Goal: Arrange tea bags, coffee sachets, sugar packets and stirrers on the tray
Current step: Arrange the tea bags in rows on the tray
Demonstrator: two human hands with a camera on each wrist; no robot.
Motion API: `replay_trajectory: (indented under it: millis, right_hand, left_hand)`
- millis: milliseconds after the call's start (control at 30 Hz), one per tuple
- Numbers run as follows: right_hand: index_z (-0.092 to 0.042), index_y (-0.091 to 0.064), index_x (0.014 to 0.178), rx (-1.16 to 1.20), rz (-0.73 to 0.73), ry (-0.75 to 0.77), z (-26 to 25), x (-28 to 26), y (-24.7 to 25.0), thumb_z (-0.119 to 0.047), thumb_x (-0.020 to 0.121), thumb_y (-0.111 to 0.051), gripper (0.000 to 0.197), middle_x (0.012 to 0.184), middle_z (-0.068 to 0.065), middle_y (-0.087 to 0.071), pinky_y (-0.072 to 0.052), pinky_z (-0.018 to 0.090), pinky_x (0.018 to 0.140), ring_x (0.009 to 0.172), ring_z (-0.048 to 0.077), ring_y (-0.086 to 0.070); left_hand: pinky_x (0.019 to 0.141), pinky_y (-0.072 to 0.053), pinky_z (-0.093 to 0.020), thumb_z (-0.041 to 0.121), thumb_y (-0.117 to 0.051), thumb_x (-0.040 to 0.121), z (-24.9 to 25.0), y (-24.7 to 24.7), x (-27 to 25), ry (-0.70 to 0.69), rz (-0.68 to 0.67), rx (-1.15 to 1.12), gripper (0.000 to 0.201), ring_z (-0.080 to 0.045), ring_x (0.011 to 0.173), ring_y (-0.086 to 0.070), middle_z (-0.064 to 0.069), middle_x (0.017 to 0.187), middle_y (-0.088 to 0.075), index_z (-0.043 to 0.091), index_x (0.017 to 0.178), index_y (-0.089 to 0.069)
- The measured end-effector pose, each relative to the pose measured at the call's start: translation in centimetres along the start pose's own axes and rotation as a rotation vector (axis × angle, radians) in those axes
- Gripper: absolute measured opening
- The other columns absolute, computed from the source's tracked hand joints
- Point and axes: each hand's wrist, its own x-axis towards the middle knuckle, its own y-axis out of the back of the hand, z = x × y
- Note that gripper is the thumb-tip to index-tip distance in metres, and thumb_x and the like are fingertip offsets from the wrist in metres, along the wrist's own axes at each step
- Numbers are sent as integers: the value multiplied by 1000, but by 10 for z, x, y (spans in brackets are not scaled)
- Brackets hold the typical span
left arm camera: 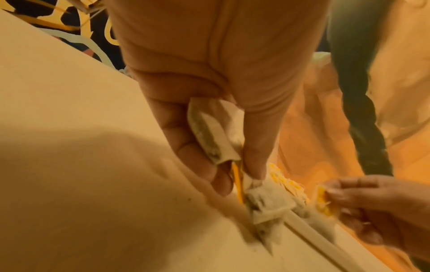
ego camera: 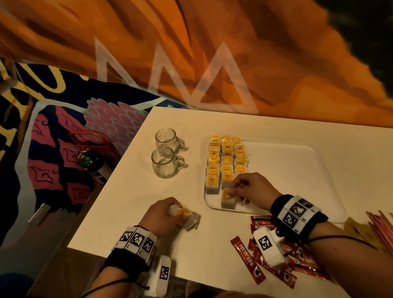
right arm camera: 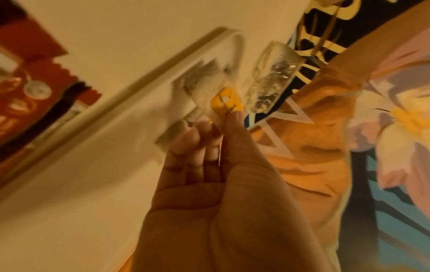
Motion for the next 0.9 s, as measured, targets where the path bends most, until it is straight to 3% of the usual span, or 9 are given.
replay_trajectory:
  millis: [100,167,300,400,500,633,733,800,900]
  right_hand:
    - [-17,-69,78,-63,52,-42,8,12,-2,-18,80,-77,8,58,-1,-64,-46,19,48,46,7,-55]
    - [-19,-70,77,-99,62,-27,8,18,-3,-19,80,-77,8,58,-2,-63,-43,16,47,47,7,-54]
    - [-20,-73,80,-129,117,-2,5,31,-5,-22,79,-78,6,73,4,-70,-50,26,63,61,12,-59]
    - [-21,-73,81,-133,160,-23,3,39,-4,-22,79,-77,5,76,1,-71,-53,29,69,69,15,-63]
    - [-24,-70,86,-170,186,-42,-1,42,-4,-25,79,-77,10,84,-5,-69,-51,26,72,80,13,-64]
    - [-26,-67,99,-204,265,122,-17,26,-4,-30,83,-72,17,101,-6,-59,-40,16,74,85,-1,-55]
    - [-23,-70,107,32,8,131,-31,4,-9,-22,92,-63,17,102,-8,-64,-40,10,64,66,-8,-54]
    - [-18,-68,113,116,-160,80,-32,-7,-10,-17,95,-57,21,88,-14,-67,-40,9,55,59,-5,-56]
    - [-8,-67,113,189,-179,14,-25,-16,-7,-14,98,-52,22,64,-12,-64,-45,13,52,52,-2,-57]
  left_hand:
    - [57,-46,-27,33,-77,67,3,2,0,-42,-31,-163,13,-8,55,-55,10,61,-66,33,71,-65]
    - [54,-46,-27,29,-78,69,8,3,1,-47,-39,-238,12,-13,57,-56,2,65,-68,28,75,-67]
    - [50,-46,-24,18,-78,77,11,3,8,-55,-41,-324,12,-16,59,-57,-17,74,-70,26,76,-69]
    - [52,-45,-25,21,-78,76,16,4,13,-66,-67,-376,9,-16,57,-55,-13,70,-69,23,78,-70]
    - [54,-45,-29,11,-75,80,24,6,18,-79,-81,-435,10,-19,58,-54,-7,65,-66,20,77,-71]
    - [57,-48,-30,7,-69,84,43,7,22,-133,-139,-427,7,-17,60,-55,-4,67,-65,14,84,-70]
    - [57,-49,-30,9,-70,84,58,2,25,-200,-196,-404,5,-16,62,-57,-3,69,-65,10,88,-69]
    - [58,-48,-31,10,-70,84,69,-3,28,-245,-219,-387,5,-16,62,-56,-3,68,-65,10,88,-69]
    - [59,-51,-36,17,-72,83,79,-9,36,-288,-184,-344,8,-17,61,-57,0,67,-65,13,89,-70]
